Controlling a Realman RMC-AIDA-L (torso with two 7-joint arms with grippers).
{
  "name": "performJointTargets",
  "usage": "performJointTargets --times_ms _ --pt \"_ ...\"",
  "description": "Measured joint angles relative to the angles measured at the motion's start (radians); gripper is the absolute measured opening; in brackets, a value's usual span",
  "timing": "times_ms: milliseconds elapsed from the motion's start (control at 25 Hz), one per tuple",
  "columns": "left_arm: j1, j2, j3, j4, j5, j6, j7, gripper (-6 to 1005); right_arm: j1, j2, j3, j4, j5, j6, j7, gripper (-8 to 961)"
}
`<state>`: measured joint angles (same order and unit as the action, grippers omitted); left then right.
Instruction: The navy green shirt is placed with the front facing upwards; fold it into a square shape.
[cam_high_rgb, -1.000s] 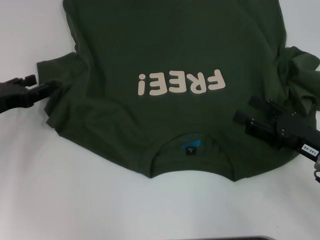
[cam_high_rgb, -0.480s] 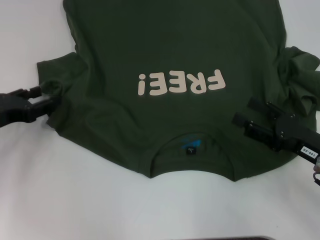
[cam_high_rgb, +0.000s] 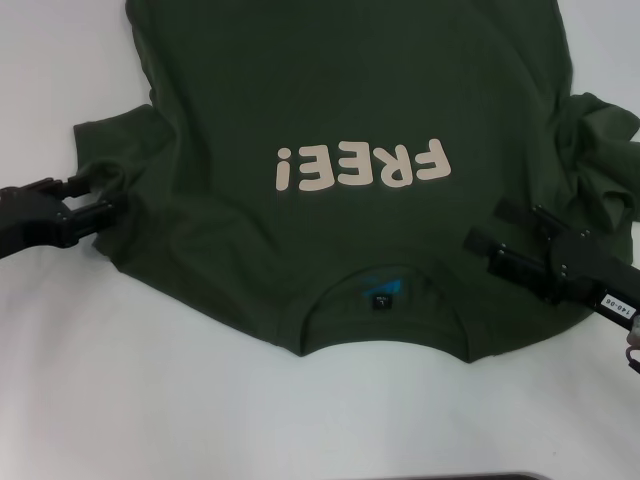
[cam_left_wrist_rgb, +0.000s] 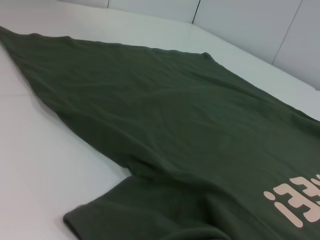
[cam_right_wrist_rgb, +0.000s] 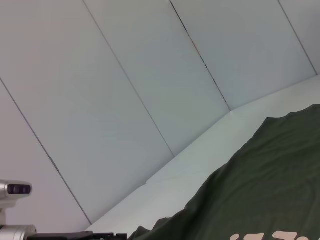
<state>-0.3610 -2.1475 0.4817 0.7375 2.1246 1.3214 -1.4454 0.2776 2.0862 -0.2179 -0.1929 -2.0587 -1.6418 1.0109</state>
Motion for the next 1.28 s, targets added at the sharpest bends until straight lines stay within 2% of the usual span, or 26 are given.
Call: performJointTargets --times_ms 440,1280 --pt "0.002 0.001 -0.003 0.002 0.001 -0.059 0.032 658 -0.001 0.0 0.0 0.001 0.0 0.0 0.0 911" --pt "0.005 -0.005 0.016 -0.009 0.003 -0.057 0.039 642 0.002 0.0 0.0 0.001 0.0 0.001 0.0 912"
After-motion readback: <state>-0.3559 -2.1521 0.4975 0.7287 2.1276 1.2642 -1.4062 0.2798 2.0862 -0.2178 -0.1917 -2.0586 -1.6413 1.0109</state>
